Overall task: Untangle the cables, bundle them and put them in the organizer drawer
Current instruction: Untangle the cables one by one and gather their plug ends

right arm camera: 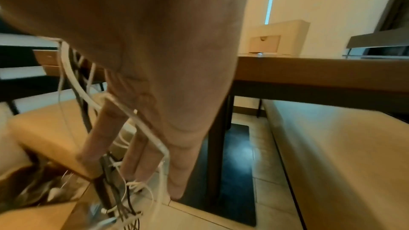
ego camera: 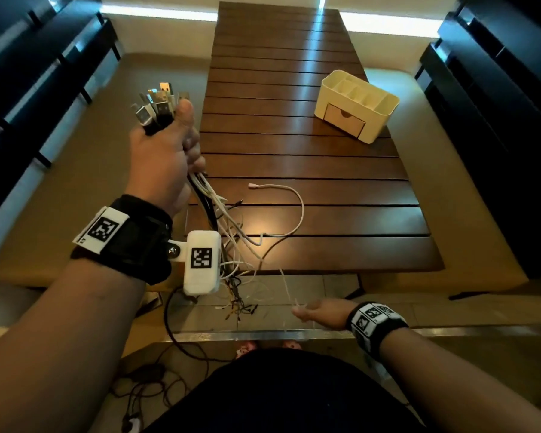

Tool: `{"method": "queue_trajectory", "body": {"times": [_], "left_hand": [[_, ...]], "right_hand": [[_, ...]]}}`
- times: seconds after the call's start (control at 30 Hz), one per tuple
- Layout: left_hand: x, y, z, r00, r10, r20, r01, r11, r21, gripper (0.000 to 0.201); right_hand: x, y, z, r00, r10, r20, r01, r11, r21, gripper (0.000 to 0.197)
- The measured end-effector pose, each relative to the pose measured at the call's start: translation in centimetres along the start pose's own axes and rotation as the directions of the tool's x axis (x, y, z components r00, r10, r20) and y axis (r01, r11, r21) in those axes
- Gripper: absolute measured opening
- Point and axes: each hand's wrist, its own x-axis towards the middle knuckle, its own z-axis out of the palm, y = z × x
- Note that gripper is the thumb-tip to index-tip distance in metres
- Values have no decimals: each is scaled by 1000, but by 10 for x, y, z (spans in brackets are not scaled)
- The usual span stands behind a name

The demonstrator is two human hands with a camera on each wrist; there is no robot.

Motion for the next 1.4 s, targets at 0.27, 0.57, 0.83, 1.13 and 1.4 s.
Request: {"method": "queue_trajectory", "body": {"times": [0.27, 0.57, 0.83, 1.13, 1.4], "left_hand": [[-5, -2, -3, 1000, 9, 28, -9, 1000, 23, 21], [-5, -1, -6, 999, 29, -28, -28, 999, 31, 22], [-4, -8, 0, 999, 43, 19, -45, 995, 93, 22], [-5, -9, -3, 999, 53, -7, -52, 994, 95, 23], [-1, -12, -12, 997, 66, -40, -59, 986, 157, 18]], "right_hand": [[13, 57, -9, 993, 105, -47, -24, 586, 810, 74], [36, 117, 11, 913, 247, -325, 36, 745, 666, 36], [33, 99, 1, 876, 126, -465, 186, 801, 569, 12], [43, 117, -2, 862, 326, -387, 116, 616, 779, 14], [47, 148, -9, 847, 417, -330, 3, 616, 788, 17]]}}
